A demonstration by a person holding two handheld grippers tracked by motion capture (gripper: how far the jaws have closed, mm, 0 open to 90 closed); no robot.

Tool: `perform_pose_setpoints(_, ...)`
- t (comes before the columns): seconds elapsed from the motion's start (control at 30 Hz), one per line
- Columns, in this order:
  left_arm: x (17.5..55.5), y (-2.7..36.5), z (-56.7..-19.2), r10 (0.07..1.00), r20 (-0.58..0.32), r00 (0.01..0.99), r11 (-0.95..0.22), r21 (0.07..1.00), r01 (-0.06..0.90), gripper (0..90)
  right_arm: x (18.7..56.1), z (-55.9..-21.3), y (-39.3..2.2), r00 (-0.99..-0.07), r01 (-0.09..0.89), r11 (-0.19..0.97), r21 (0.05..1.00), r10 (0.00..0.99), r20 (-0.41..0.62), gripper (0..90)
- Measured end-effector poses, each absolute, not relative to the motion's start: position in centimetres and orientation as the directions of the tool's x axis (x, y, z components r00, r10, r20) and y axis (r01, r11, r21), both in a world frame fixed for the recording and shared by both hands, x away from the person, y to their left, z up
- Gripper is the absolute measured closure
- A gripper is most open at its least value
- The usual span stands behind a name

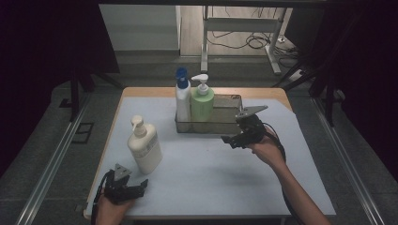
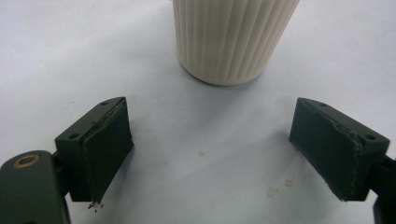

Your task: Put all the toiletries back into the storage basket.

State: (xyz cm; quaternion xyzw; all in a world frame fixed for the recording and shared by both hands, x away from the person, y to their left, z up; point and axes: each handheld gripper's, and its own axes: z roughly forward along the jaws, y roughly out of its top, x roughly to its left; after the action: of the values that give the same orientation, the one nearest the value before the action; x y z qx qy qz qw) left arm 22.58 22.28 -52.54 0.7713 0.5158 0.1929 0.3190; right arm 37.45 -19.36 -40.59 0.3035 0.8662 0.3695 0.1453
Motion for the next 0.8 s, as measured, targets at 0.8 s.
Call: perform_pose_setpoints(0.8, 22.7, 22.5, -52.4, 0.913, -0.037, 0.407, -0.273, 0.685, 0.675, 13.1, 32.9, -44.1, -24.1, -0.748, 0.445, 0.514, 0.733, 0.664, -0.012, 0.0)
